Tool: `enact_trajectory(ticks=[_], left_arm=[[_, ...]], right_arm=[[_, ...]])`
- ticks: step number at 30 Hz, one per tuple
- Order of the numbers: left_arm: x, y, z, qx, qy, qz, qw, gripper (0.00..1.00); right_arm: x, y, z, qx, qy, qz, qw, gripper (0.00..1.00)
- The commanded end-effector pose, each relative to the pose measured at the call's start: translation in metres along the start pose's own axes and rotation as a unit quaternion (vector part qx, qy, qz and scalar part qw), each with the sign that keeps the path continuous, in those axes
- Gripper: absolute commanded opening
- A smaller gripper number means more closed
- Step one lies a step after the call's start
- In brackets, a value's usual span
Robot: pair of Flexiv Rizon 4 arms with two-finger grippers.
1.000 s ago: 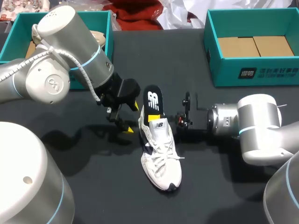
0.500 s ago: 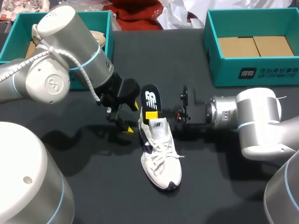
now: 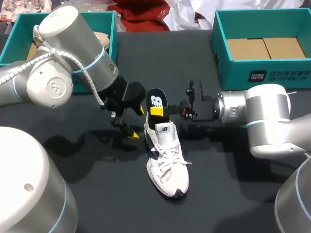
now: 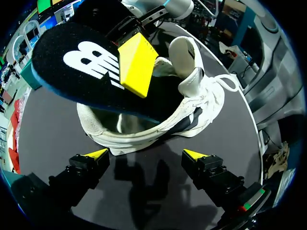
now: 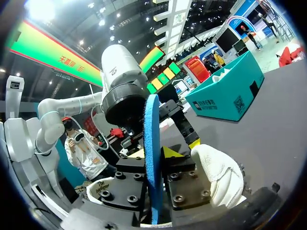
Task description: Take the shoe out of the shoebox, open the shoe tongue, remove and reinsert the insole, then place the shoe into the shoebox
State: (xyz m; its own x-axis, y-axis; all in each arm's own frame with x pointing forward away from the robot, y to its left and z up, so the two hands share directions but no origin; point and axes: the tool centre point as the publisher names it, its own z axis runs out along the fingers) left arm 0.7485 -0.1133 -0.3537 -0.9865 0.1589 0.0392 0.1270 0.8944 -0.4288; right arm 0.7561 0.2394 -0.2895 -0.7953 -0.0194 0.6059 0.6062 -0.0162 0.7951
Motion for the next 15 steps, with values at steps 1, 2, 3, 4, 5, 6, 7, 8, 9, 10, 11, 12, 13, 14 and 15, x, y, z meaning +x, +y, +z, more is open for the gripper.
enact_trajectory(ticks=[1,2,3,4,5,6,7,8,9,10,11,12,13,14,15], left_arm=[[0.0,0.0,0.001,0.0,0.0,0.0,1.0,1.0],[0.0,0.0,0.001,0.0,0.0,0.0,1.0,1.0],[0.0,0.0,0.001,0.0,0.0,0.0,1.0,1.0],[0.0,0.0,0.001,0.0,0.0,0.0,1.0,1.0],[0.0,0.0,0.001,0.0,0.0,0.0,1.0,1.0],[0.0,0.0,0.001,0.0,0.0,0.0,1.0,1.0],[0.0,0.0,0.001,0.0,0.0,0.0,1.0,1.0],[0.0,0.0,0.001,0.0,0.0,0.0,1.0,1.0],[0.0,0.0,0.001,0.0,0.0,0.0,1.0,1.0],[0.0,0.0,0.001,0.0,0.0,0.0,1.0,1.0],[0.0,0.0,0.001,0.0,0.0,0.0,1.0,1.0],[0.0,0.0,0.001,0.0,0.0,0.0,1.0,1.0],[0.0,0.0,0.001,0.0,0.0,0.0,1.0,1.0],[0.0,0.0,0.001,0.0,0.0,0.0,1.0,1.0],[0.0,0.0,0.001,0.0,0.0,0.0,1.0,1.0]], right_arm=[[-0.006,-0.007,0.0,-0.005,0.004,0.005,1.0,0.0],[-0.006,-0.009,-0.001,-0.006,0.003,0.009,1.0,0.0],[-0.006,-0.012,-0.002,-0.008,0.002,0.012,1.0,0.0],[-0.006,-0.014,-0.003,-0.01,0.0,0.016,1.0,0.0],[-0.006,-0.016,-0.004,-0.012,-0.001,0.021,1.0,0.0],[-0.006,-0.019,-0.006,-0.014,-0.003,0.027,1.0,0.0],[-0.007,-0.022,-0.007,-0.017,-0.004,0.033,0.999,0.0],[-0.007,-0.026,-0.008,-0.018,-0.006,0.039,0.999,0.0],[-0.007,-0.029,-0.009,-0.021,-0.007,0.045,0.999,0.0],[-0.006,-0.032,-0.01,-0.023,-0.008,0.051,0.998,0.0],[-0.006,-0.035,-0.011,-0.024,-0.01,0.057,0.998,0.0],[-0.005,-0.038,-0.012,-0.025,-0.011,0.062,0.998,0.0],[-0.005,-0.041,-0.012,-0.027,-0.012,0.067,0.997,0.0],[-0.004,-0.043,-0.013,-0.029,-0.013,0.072,0.997,0.0],[-0.004,-0.045,-0.014,-0.03,-0.015,0.075,0.997,0.0]])
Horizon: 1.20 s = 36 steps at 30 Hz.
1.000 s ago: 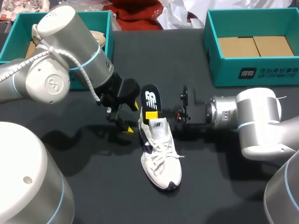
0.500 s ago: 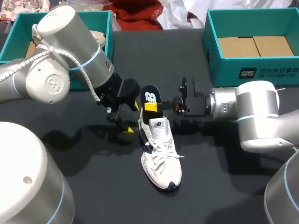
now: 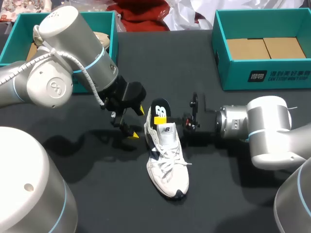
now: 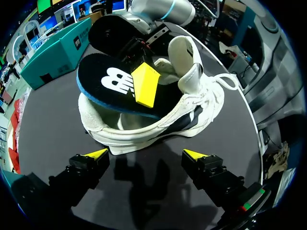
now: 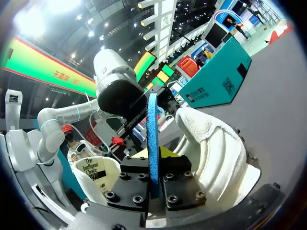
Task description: Take the shoe out of the shoebox, open the shoe tongue, remove and reinsert the insole, then place the shoe into the shoebox
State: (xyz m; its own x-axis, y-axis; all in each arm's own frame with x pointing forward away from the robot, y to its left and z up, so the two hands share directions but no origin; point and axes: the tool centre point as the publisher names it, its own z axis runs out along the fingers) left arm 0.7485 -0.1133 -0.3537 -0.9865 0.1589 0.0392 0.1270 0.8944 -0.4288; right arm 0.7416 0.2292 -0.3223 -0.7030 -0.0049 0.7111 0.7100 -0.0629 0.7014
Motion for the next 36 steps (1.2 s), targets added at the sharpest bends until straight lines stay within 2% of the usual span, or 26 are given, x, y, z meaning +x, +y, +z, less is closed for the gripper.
enact_trajectory(ticks=[1,3,4,6,7,8,18,26,27,29,36], left_arm=[[0.0,0.0,0.001,0.0,0.0,0.0,1.0,1.0],[0.0,0.0,0.001,0.0,0.0,0.0,1.0,1.0],[0.0,0.0,0.001,0.0,0.0,0.0,1.0,1.0],[0.0,0.0,0.001,0.0,0.0,0.0,1.0,1.0],[0.0,0.0,0.001,0.0,0.0,0.0,1.0,1.0],[0.0,0.0,0.001,0.0,0.0,0.0,1.0,1.0],[0.0,0.0,0.001,0.0,0.0,0.0,1.0,1.0],[0.0,0.0,0.001,0.0,0.0,0.0,1.0,1.0],[0.0,0.0,0.001,0.0,0.0,0.0,1.0,1.0],[0.0,0.0,0.001,0.0,0.0,0.0,1.0,1.0],[0.0,0.0,0.001,0.0,0.0,0.0,1.0,1.0]], right_arm=[[0.003,-0.012,-0.004,-0.007,-0.006,0.008,1.0,0.0],[0.003,-0.013,-0.005,-0.007,-0.007,0.011,1.0,0.0],[0.004,-0.013,-0.005,-0.007,-0.008,0.011,1.0,0.06],[0.005,-0.012,-0.005,-0.006,-0.008,0.009,1.0,0.33],[0.006,-0.011,-0.004,-0.006,-0.008,0.006,1.0,0.41],[0.006,-0.009,-0.004,-0.005,-0.008,0.002,1.0,0.42],[0.015,0.015,0.002,0.008,0.002,-0.051,0.999,0.35],[0.015,0.027,0.003,0.01,0.012,-0.075,0.997,0.3],[0.014,0.028,0.003,0.009,0.014,-0.076,0.997,0.22],[0.012,0.029,0.003,0.008,0.015,-0.076,0.997,0.0],[0.003,0.016,0.0,0.0,0.014,-0.049,0.999,0.0]])
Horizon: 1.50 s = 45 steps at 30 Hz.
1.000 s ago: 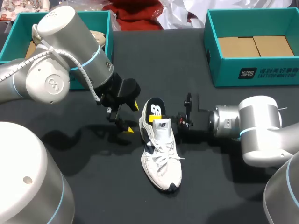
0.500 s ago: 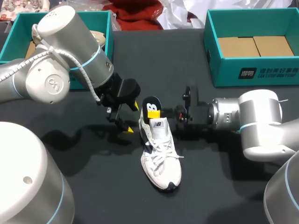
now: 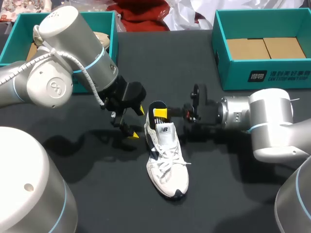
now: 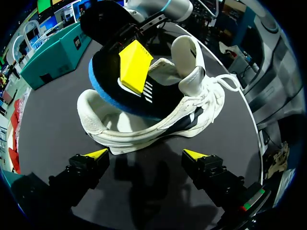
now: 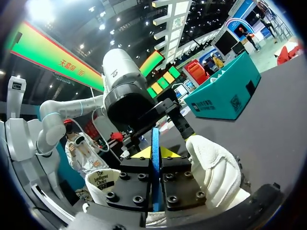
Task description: Take the shoe out of the shoebox, open the shoe tongue, remove and reinsert the insole, then place the shoe into the shoebox
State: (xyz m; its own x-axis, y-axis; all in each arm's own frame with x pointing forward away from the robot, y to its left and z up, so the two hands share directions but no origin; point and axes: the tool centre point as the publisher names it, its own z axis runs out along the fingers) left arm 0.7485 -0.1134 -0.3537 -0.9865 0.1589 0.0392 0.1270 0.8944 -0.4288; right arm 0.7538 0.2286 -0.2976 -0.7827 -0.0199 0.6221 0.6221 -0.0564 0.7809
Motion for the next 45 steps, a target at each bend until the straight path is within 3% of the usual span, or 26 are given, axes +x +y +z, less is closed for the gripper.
enact_trajectory(ticks=[1,7,12,13,17,19,31,33,34,35,45], left_arm=[[0.0,0.0,0.001,0.0,0.0,0.0,1.0,1.0],[0.0,0.0,0.001,0.0,0.0,0.0,1.0,1.0],[0.0,0.0,0.001,0.0,0.0,0.0,1.0,1.0],[0.0,0.0,0.001,0.0,0.0,0.0,1.0,1.0],[0.0,0.0,0.001,0.0,0.0,0.0,1.0,1.0],[0.0,0.0,0.001,0.0,0.0,0.0,1.0,1.0],[0.0,0.0,0.001,0.0,0.0,0.0,1.0,1.0],[0.0,0.0,0.001,0.0,0.0,0.0,1.0,1.0],[0.0,0.0,0.001,0.0,0.0,0.0,1.0,1.0],[0.0,0.0,0.001,0.0,0.0,0.0,1.0,1.0],[0.0,0.0,0.001,0.0,0.0,0.0,1.0,1.0]], right_arm=[[-0.004,-0.013,-0.003,-0.006,0.002,0.015,1.0,0.0],[0.002,-0.036,-0.008,-0.02,-0.002,0.048,0.999,0.0],[0.007,-0.04,-0.006,-0.019,-0.005,0.056,0.998,0.0],[0.007,-0.039,-0.006,-0.017,-0.005,0.055,0.998,0.04],[0.008,-0.028,-0.001,-0.004,-0.003,0.042,0.999,0.44],[0.009,-0.022,0.001,0.003,-0.001,0.034,0.999,0.48],[0.003,0.003,0.008,0.024,0.004,0.001,1.0,0.4],[0.002,0.003,0.008,0.022,0.005,0.002,1.0,0.29],[0.001,0.002,0.008,0.02,0.005,0.003,1.0,0.11],[0.0,0.001,0.008,0.018,0.005,0.005,1.0,0.0],[0.0,-0.025,-0.003,0.001,-0.012,0.048,0.999,0.0]])
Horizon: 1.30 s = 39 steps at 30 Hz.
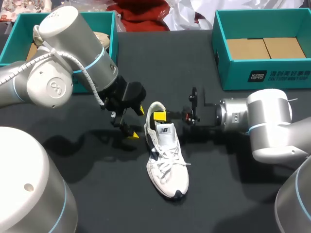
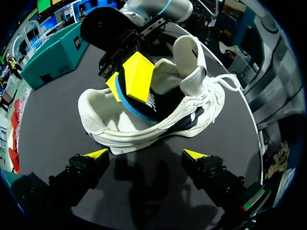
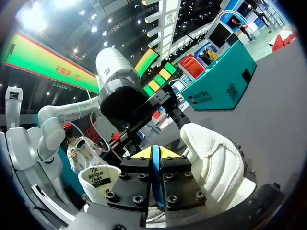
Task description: Take the shoe out of the shoebox, open the shoe tongue, remove and reinsert the insole, then place the shoe into the shoebox
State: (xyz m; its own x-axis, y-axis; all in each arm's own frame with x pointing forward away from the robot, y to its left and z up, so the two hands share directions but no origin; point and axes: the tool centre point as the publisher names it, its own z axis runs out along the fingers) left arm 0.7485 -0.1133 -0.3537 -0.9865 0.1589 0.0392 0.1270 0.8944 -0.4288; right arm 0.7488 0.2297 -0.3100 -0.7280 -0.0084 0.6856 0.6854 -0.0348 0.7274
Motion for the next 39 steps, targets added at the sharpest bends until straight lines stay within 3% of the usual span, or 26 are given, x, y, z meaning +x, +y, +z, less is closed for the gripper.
enact_trajectory(ticks=[1,8,9,12,15,17,21,32,39], left_arm=[[0.0,0.0,0.001,0.0,0.0,0.0,1.0,1.0],[0.0,0.0,0.001,0.0,0.0,0.0,1.0,1.0],[0.0,0.0,0.001,0.0,0.0,0.0,1.0,1.0],[0.0,0.0,0.001,0.0,0.0,0.0,1.0,1.0],[0.0,0.0,0.001,0.0,0.0,0.0,1.0,1.0],[0.0,0.0,0.001,0.0,0.0,0.0,1.0,1.0],[0.0,0.001,-0.001,0.0,-0.003,0.002,1.0,1.0],[-0.002,0.005,-0.011,-0.002,-0.012,0.005,1.0,1.0],[-0.002,0.018,-0.034,0.006,-0.016,0.0,1.0,1.0]], right_arm=[[0.003,-0.015,-0.004,-0.011,-0.005,0.011,1.0,0.0],[0.007,-0.019,-0.004,-0.011,-0.01,0.017,1.0,0.01],[0.008,-0.017,-0.004,-0.01,-0.01,0.013,1.0,0.2],[0.01,-0.01,-0.003,-0.007,-0.009,0.003,1.0,0.43],[0.01,-0.004,-0.003,-0.002,-0.008,-0.006,1.0,0.49],[0.01,0.0,-0.004,0.001,-0.007,-0.012,1.0,0.61],[0.012,0.006,-0.003,0.007,-0.007,-0.021,1.0,0.69],[0.02,0.017,-0.009,0.021,-0.02,-0.039,0.999,0.71],[0.021,0.024,-0.013,0.032,-0.028,-0.039,0.998,0.71]])
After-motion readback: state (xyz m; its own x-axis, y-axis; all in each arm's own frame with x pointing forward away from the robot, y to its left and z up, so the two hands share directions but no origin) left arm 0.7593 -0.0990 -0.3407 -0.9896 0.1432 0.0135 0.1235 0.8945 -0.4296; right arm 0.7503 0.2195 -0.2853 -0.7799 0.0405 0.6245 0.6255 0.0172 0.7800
